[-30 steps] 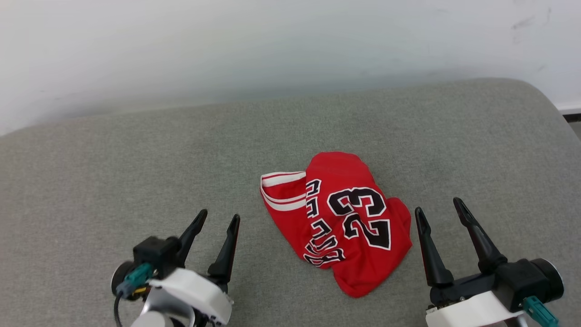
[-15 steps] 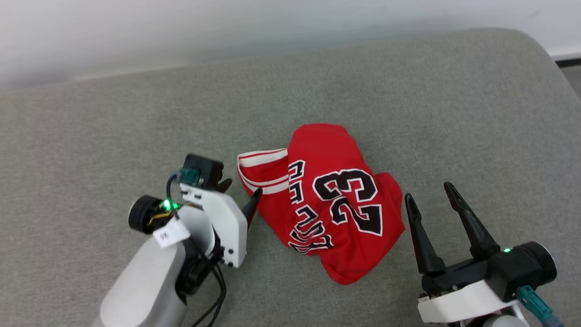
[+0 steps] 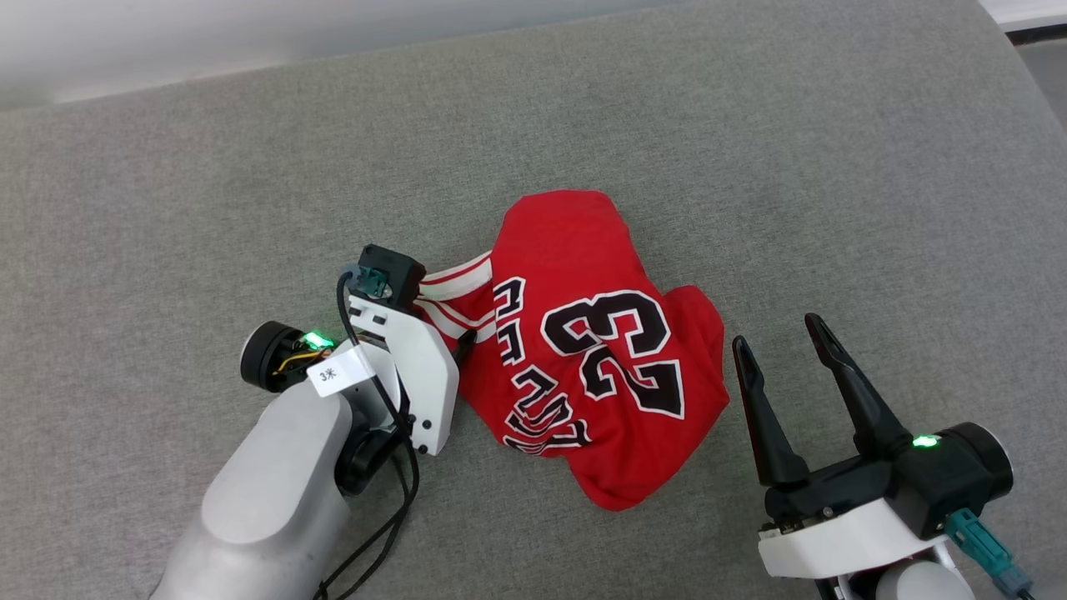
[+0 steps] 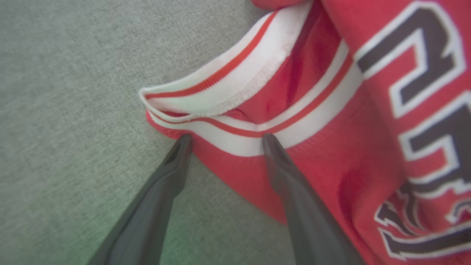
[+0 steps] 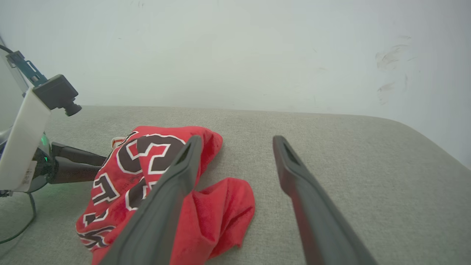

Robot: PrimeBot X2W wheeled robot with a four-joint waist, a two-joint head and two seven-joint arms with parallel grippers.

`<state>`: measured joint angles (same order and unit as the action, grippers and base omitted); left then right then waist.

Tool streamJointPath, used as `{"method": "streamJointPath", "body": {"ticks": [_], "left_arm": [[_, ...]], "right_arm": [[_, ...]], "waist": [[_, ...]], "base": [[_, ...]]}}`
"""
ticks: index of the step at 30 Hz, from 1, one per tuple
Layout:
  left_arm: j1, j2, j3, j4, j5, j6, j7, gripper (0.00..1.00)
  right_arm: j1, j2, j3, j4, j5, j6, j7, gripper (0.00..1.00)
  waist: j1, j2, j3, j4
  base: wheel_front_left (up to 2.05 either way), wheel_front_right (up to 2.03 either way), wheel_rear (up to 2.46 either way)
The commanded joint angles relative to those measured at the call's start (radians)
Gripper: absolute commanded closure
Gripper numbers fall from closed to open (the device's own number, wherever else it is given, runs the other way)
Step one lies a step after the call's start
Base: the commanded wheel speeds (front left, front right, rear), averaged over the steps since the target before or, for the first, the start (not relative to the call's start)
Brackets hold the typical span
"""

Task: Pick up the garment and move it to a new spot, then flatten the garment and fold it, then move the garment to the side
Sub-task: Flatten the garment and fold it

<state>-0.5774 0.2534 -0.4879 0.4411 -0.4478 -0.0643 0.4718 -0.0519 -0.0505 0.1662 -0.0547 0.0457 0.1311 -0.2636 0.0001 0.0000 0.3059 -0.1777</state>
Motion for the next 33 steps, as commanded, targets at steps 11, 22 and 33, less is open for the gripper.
{"method": "streamJointPath", "body": {"ticks": [11,22,33], "left_arm": [[0.003,-0.003,0.019,0.043,0.007,0.01,-0.178,1.0],[-0.048,0.014,0.103,-0.121,0.053,0.082,-0.498,1.0],[0.236,0.081,0.15,-0.24,0.043,0.201,-0.503,1.0]], "right_arm": [[-0.012,0.001,0.0,0.014,0.003,-0.001,-0.002,0.0],[0.02,0.001,-0.001,0.034,-0.005,-0.001,-0.002,0.0],[0.045,0.0,-0.003,0.032,0.0,-0.001,-0.002,0.0]], "waist": [[-0.0001,0.0,-0.031,0.036],[-0.0001,0.0,-0.131,0.092],[-0.0001,0.0,-0.173,0.117]], "base": [[0.0,0.0,0.0],[0.0,0.0,0.0],[0.0,0.0,0.0]]}}
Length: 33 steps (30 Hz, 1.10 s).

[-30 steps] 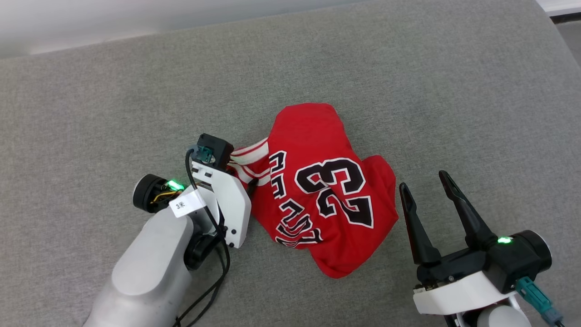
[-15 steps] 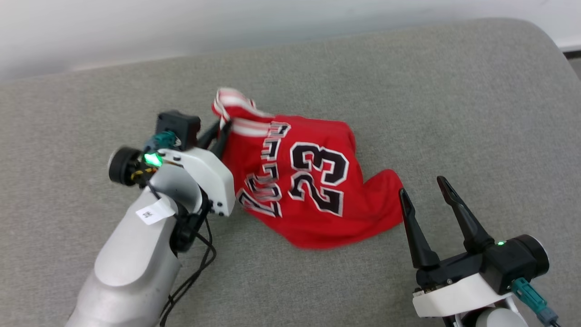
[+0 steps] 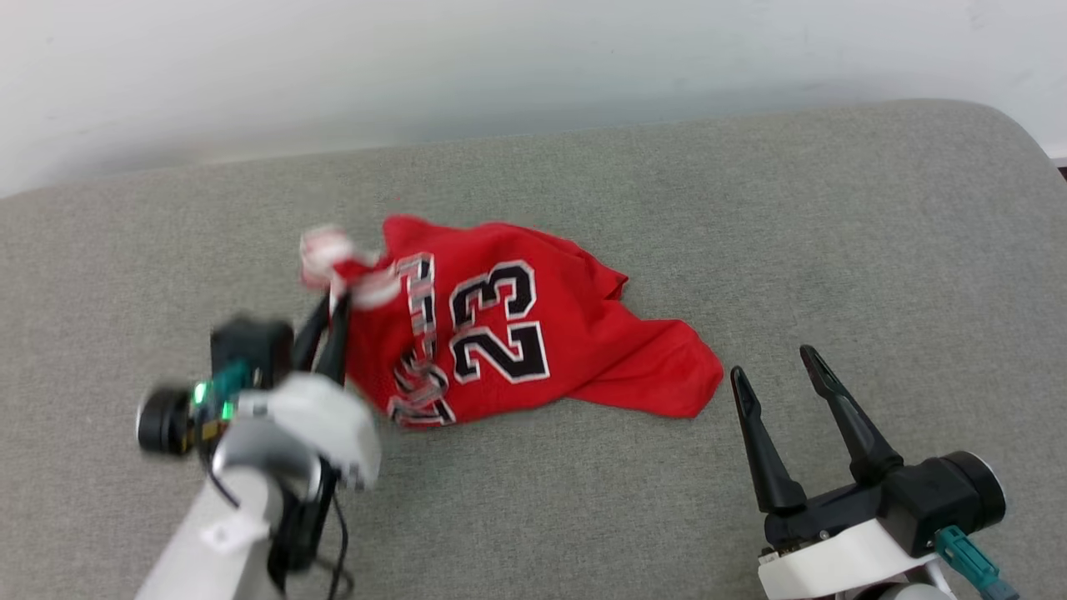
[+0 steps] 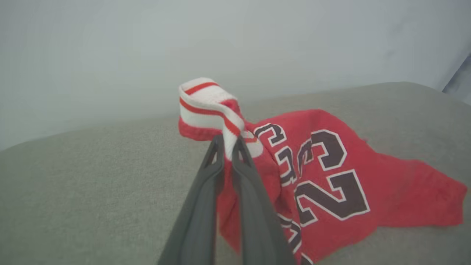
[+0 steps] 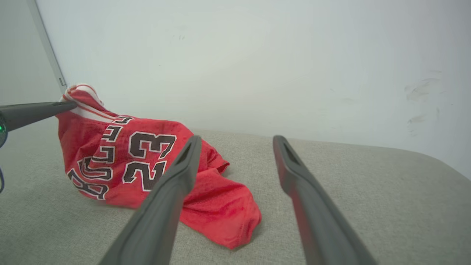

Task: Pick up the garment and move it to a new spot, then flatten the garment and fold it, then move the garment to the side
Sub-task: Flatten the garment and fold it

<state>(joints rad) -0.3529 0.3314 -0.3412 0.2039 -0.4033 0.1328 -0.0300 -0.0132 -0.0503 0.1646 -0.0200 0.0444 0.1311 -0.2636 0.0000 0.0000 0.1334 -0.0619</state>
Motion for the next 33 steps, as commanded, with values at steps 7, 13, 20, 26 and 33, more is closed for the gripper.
{"method": "streamJointPath", "body": {"ticks": [7,13,20,26,33], "left_arm": [[0.242,0.018,-0.059,0.028,-0.033,0.011,0.115,1.0],[0.264,0.01,-0.113,0.055,-0.027,-0.005,0.178,0.0],[0.223,0.006,-0.09,0.005,-0.02,-0.017,0.055,0.0],[0.182,0.051,-0.086,-0.045,0.074,-0.03,-0.166,0.0],[0.192,0.041,-0.076,-0.091,0.137,-0.035,-0.235,0.0]], "right_arm": [[0.023,0.0,-0.01,0.004,-0.004,-0.001,-0.002,0.0],[0.01,0.0,-0.014,0.008,-0.006,-0.001,-0.002,0.0],[0.029,0.0,-0.021,0.011,-0.004,-0.001,-0.002,0.0],[0.038,0.0,-0.037,0.003,-0.008,-0.001,-0.002,0.0],[0.034,0.0,-0.059,-0.005,-0.014,-0.001,-0.002,0.0]], "waist": [[0.0,0.0,-0.009,0.029],[0.0,0.0,-0.018,0.049],[0.0,0.0,-0.045,0.062],[0.0,0.0,-0.07,0.069],[0.0,0.0,-0.06,0.081]], "base": [[0.0,0.0,0.0],[0.0,0.0,0.0],[0.0,0.0,0.0],[0.0,0.0,0.0],[0.0,0.0,0.0]]}}
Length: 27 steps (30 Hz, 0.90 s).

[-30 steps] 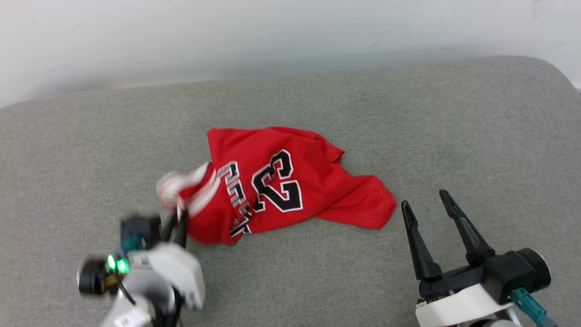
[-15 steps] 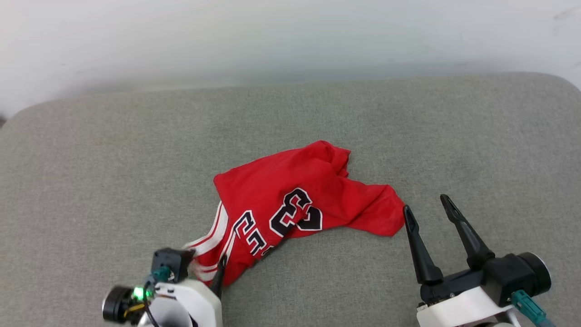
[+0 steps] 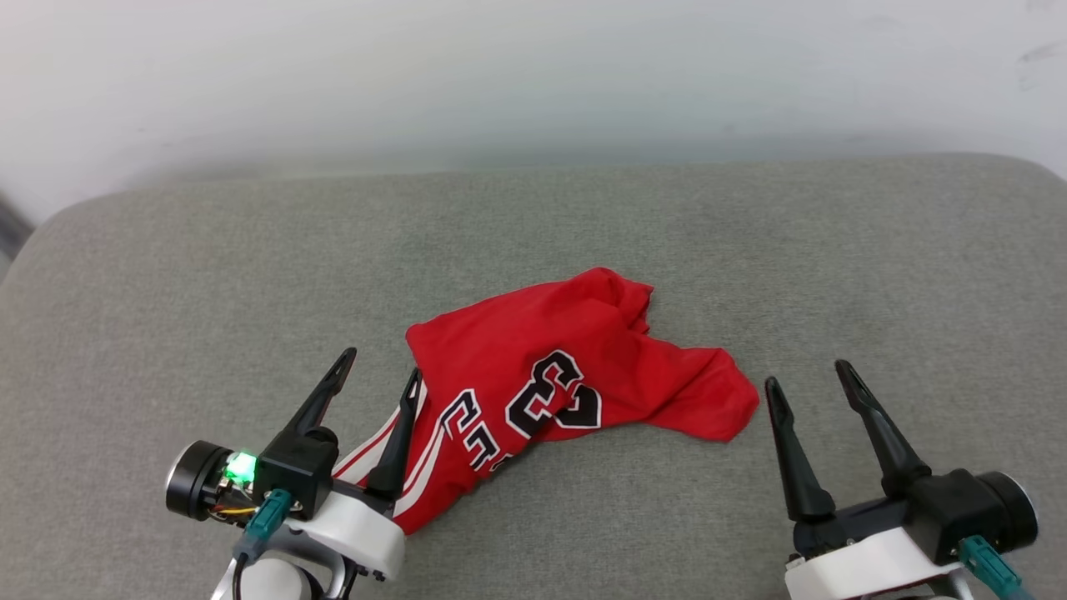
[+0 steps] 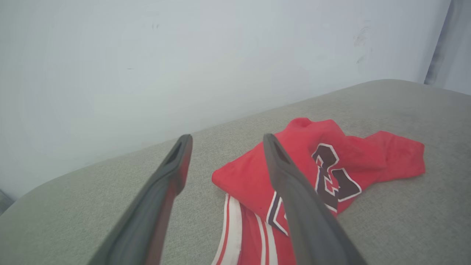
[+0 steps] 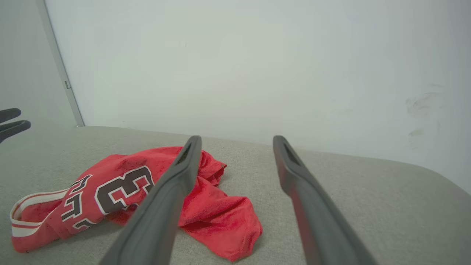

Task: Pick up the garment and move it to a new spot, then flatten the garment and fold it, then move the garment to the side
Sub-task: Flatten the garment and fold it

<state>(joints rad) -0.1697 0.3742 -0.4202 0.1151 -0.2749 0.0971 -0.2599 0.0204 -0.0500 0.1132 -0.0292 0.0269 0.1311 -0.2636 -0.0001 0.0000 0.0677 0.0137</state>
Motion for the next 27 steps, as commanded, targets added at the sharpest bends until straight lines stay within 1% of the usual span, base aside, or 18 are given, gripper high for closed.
{"method": "streamJointPath", "body": {"ticks": [1,2,4,7,9,12,16,18,20,21,23,27], "left_arm": [[0.013,-0.009,0.007,-0.012,0.009,0.001,-0.006,0.0],[0.015,-0.014,0.009,-0.021,0.015,-0.004,-0.007,0.0],[0.015,-0.024,0.013,-0.033,0.025,-0.011,-0.007,0.0],[-0.005,-0.042,0.024,-0.047,0.037,-0.026,-0.006,0.0],[-0.019,-0.059,0.028,-0.052,0.044,-0.039,-0.006,0.0],[-0.036,-0.084,0.036,-0.056,0.054,-0.054,-0.006,0.0],[-0.055,-0.116,0.05,-0.059,0.069,-0.072,-0.005,0.0],[-0.065,-0.131,0.055,-0.056,0.075,-0.085,-0.005,0.0],[-0.077,-0.147,0.06,-0.051,0.081,-0.099,-0.006,0.0],[-0.084,-0.155,0.06,-0.05,0.084,-0.107,-0.006,0.0],[-0.092,-0.17,0.064,-0.046,0.091,-0.119,-0.006,0.0],[-0.113,-0.2,0.063,-0.033,0.116,-0.139,-0.006,0.0]], "right_arm": [[-0.001,-0.001,-0.013,0.02,-0.001,-0.001,-0.002,0.0],[-0.013,0.0,-0.018,0.034,-0.005,0.0,-0.002,0.0],[-0.05,-0.01,-0.005,0.069,0.02,0.0,0.039,0.0],[-0.139,-0.084,0.034,0.071,0.054,-0.001,0.169,0.0],[-0.208,-0.135,0.064,0.066,0.116,-0.001,0.294,0.0],[-0.334,-0.246,0.123,0.073,0.203,-0.001,0.53,0.0],[-0.507,-0.343,0.199,0.105,0.358,0.0,0.838,0.0],[-0.581,-0.362,0.224,0.137,0.422,-0.001,0.968,0.0],[-0.656,-0.372,0.241,0.18,0.463,0.0,1.067,0.0],[-0.69,-0.374,0.247,0.204,0.474,0.0,1.109,0.0],[-0.746,-0.366,0.262,0.257,0.487,0.0,1.158,0.0],[-0.83,-0.398,0.323,0.363,0.466,-0.001,1.19,0.0]], "waist": [[0.0001,0.0,0.01,0.011],[0.0001,0.0,0.016,0.018],[0.0001,0.0,0.031,0.035],[0.0001,0.0,0.066,0.069],[0.0001,0.0,0.094,0.095],[0.0001,0.0,0.137,0.134],[0.0001,0.0,0.193,0.182],[0.0001,0.0,0.218,0.206],[0.0001,0.0,0.242,0.229],[0.0001,0.0,0.254,0.242],[0.0001,0.0,0.272,0.265],[0.0001,0.0,0.303,0.315]], "base": [[0.0,0.0,0.0],[0.0,0.0,0.0],[0.0,0.0,0.0],[0.0,0.0,0.0],[0.0,0.0,0.0],[0.0,0.0,0.0],[0.0,0.0,0.0],[0.0,0.0,0.0],[0.0,0.0,0.0],[0.0,0.0,0.0],[0.0,0.0,0.0],[0.0,0.0,0.0]]}}
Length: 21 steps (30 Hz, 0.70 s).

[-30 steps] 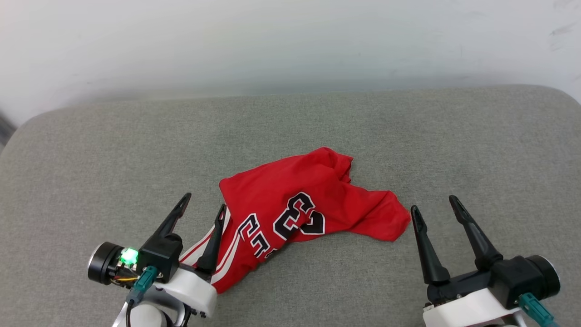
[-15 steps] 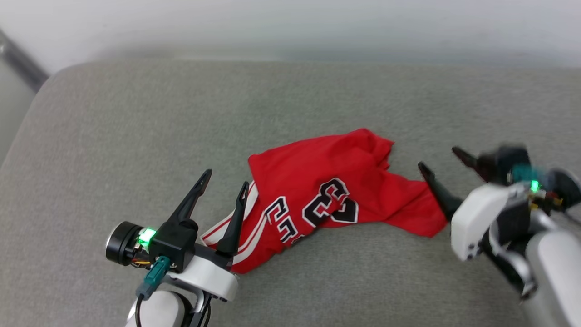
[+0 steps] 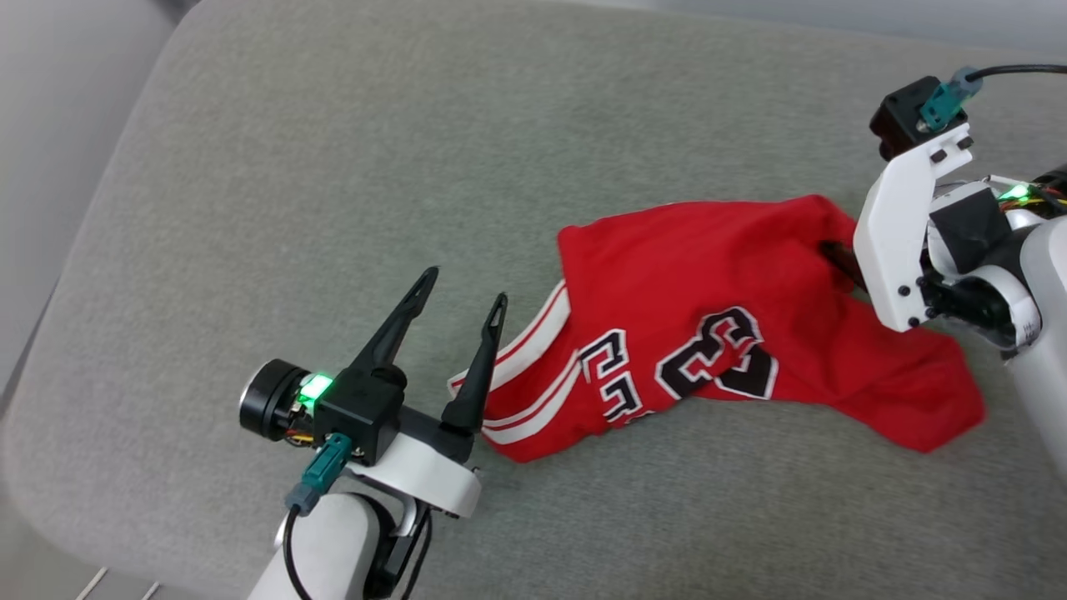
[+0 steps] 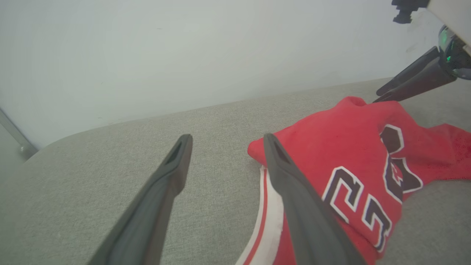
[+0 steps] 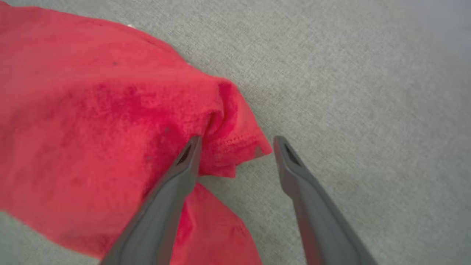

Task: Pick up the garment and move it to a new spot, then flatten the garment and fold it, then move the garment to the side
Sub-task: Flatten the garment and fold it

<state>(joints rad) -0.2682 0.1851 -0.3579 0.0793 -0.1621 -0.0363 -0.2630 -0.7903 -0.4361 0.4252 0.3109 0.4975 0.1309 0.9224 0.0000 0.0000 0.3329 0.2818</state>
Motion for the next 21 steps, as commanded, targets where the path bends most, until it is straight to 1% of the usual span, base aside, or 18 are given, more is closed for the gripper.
{"method": "streamJointPath", "body": {"ticks": [1,5,11,12,13,14,17,21], "left_arm": [[-0.018,-0.019,0.004,0.005,0.007,-0.008,-0.003,0.0],[-0.025,-0.045,0.014,0.008,0.021,-0.024,-0.003,0.0],[-0.017,-0.069,0.026,0.019,0.038,-0.039,-0.003,0.0],[-0.015,-0.073,0.028,0.021,0.04,-0.042,-0.003,0.0],[-0.013,-0.076,0.03,0.024,0.043,-0.043,-0.003,0.0],[-0.011,-0.078,0.033,0.027,0.044,-0.045,-0.003,0.0],[-0.004,-0.082,0.041,0.037,0.048,-0.05,-0.003,0.0],[0.005,-0.081,0.057,0.048,0.055,-0.057,-0.003,0.0]], "right_arm": [[-0.032,-0.014,0.024,0.047,0.002,0.0,0.009,0.0],[-0.066,-0.034,0.084,0.121,0.015,0.0,0.02,0.0],[-0.037,-0.06,0.185,0.223,0.032,0.0,0.013,0.0],[-0.031,-0.062,0.197,0.238,0.035,0.0,0.009,0.54],[-0.03,-0.064,0.206,0.251,0.037,0.0,0.001,0.92],[-0.032,-0.068,0.216,0.258,0.035,-0.001,-0.013,1.0],[-0.063,-0.077,0.229,0.266,0.029,-0.001,-0.076,1.0],[-0.132,-0.07,0.245,0.254,0.041,-0.001,-0.165,1.0]], "waist": [[0.0,0.0,0.043,0.058],[0.0,0.0,0.06,0.094],[0.0,0.0,0.069,0.125],[0.0,0.0,0.069,0.127],[0.0,0.0,0.068,0.128],[0.0,0.0,0.066,0.128],[0.0,0.0,0.051,0.117],[0.0,0.0,0.013,0.087]], "base": [[0.0,0.0,0.0],[0.0,0.0,0.0],[0.0,0.0,0.0],[0.0,0.0,0.0],[0.0,0.0,0.0],[0.0,0.0,0.0],[0.0,0.0,0.0],[0.0,0.0,0.0]]}}
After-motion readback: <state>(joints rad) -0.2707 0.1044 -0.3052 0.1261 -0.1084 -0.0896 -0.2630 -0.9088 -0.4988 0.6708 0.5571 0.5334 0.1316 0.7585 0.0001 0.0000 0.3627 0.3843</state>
